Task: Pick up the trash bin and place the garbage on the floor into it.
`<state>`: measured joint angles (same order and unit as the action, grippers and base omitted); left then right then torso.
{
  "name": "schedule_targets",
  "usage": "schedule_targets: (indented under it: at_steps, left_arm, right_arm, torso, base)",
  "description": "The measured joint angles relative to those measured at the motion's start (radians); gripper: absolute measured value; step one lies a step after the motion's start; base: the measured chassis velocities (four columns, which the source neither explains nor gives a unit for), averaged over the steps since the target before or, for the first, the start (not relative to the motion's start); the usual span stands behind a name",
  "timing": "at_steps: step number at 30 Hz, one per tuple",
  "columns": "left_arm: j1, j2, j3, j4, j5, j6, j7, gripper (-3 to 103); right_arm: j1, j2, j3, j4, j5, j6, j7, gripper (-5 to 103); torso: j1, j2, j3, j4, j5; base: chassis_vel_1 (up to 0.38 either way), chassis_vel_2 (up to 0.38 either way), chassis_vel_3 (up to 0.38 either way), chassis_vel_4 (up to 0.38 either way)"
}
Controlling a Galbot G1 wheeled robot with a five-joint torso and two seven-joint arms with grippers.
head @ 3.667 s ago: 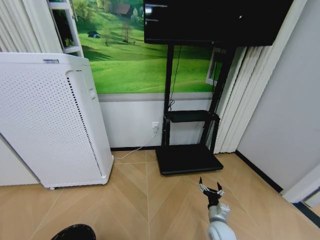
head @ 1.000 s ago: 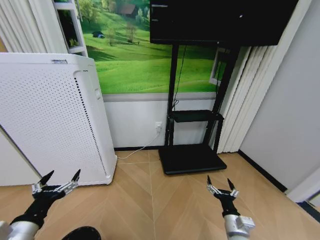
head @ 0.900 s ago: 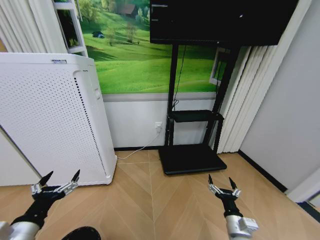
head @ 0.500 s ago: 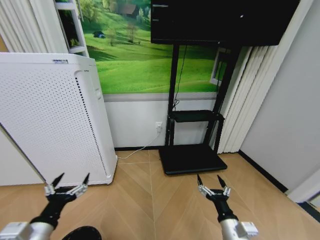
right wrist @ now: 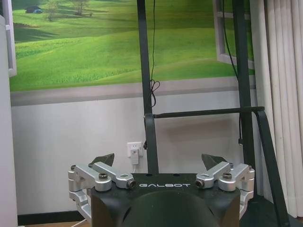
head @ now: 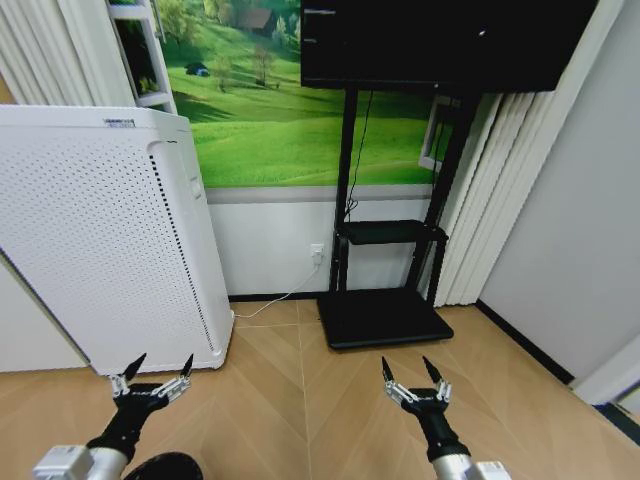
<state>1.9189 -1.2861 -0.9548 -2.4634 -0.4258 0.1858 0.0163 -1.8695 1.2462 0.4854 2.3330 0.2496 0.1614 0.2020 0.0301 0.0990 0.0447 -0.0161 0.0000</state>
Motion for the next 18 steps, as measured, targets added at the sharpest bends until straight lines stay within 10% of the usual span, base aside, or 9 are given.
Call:
schedule_targets:
  at_steps: [18]
  left_arm:
    - [0.0,0.0,-0.002,0.0,-0.002,0.002,-0.002,100]
  right_arm:
    - [0.002,0.0,0.001,-0.004,0.002,0.001,0.0,100]
  torso:
    - [0.003,0.02,0.017,0.0,0.0]
  base:
    - [0.0,0.0,0.0,0.0]
